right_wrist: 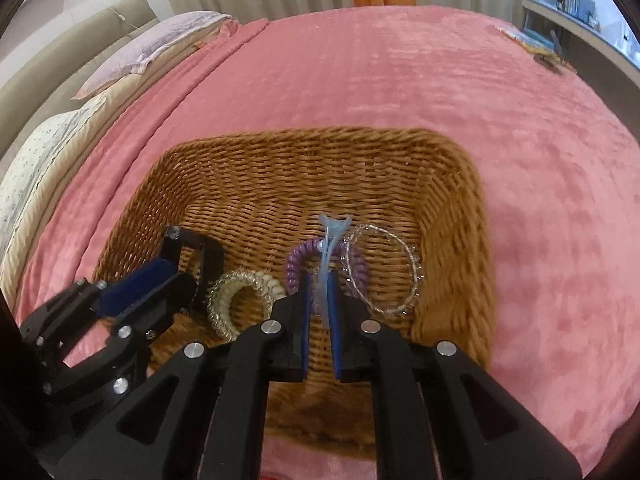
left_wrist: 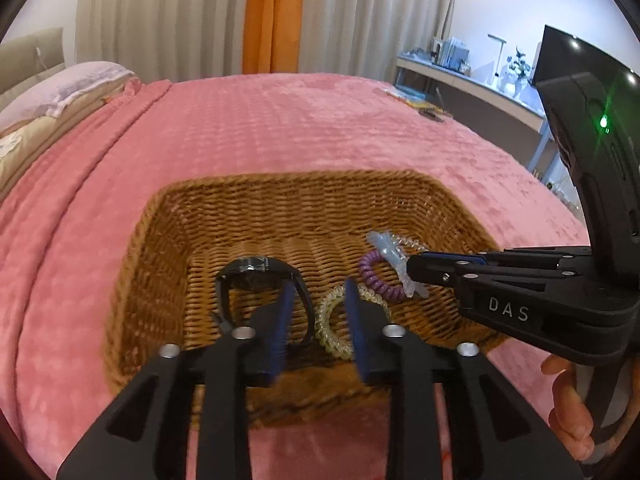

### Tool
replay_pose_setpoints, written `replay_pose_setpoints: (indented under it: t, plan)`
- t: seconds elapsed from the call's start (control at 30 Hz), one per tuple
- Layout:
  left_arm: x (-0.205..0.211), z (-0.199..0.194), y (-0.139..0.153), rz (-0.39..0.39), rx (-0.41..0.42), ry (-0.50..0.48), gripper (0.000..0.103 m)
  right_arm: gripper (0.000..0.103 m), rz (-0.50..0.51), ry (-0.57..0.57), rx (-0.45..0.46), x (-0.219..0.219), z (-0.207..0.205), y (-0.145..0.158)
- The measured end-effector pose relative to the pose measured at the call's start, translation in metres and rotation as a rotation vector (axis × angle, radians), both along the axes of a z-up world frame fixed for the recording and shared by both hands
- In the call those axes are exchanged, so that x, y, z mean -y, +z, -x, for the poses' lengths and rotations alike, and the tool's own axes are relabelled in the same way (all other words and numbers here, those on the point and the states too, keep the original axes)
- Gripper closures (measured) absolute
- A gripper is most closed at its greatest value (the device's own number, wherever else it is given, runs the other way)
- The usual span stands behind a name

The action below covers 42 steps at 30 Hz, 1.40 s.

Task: Organize jewelry
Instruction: 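Place the bracelet and blue clip into the basket, open both tools, withdraw, then grasp the gold ring earring with the left tool while the right tool grasps the crystal dangle earring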

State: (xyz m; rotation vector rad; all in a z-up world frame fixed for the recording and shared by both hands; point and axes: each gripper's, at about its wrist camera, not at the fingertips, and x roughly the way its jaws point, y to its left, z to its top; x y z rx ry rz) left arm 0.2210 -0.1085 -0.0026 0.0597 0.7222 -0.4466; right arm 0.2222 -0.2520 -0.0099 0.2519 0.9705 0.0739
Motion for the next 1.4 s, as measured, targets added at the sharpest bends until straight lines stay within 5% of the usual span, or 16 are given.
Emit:
replay_pose_setpoints:
  t: [0.2, 0.37, 0.57, 0.83, 1.1, 1.4]
  plan:
    - [-0.026, 0.04, 0.034, 0.084, 0.051, -0.018, 0.061, 0.091, -0.008, 0.013, 0.078, -0.001, 0.04, 0.04]
    - [-0.05, 0.091, 0.065, 0.144, 0.127, -0.041, 0.053, 0.056, 0.02, 0.006, 0.191, -0.008, 0.094, 0.08]
    - [-0.067, 0.143, 0.074, 0.155, 0.168, -0.044, 0.05, 0.056, 0.031, 0.005, 0.267, -0.022, 0.151, 0.097]
    - [-0.082, 0.173, 0.033, 0.152, 0.095, -0.043, 0.049, 0.056, 0.053, 0.025, 0.257, -0.045, 0.203, 0.063]
    - [-0.083, 0.177, -0.03, 0.091, -0.034, -0.034, 0.05, 0.056, 0.068, 0.004, 0.189, -0.045, 0.216, 0.008]
    - [-0.082, 0.18, -0.053, 0.063, -0.067, -0.042, 0.052, 0.058, 0.13, 0.007, 0.149, -0.044, 0.214, -0.029]
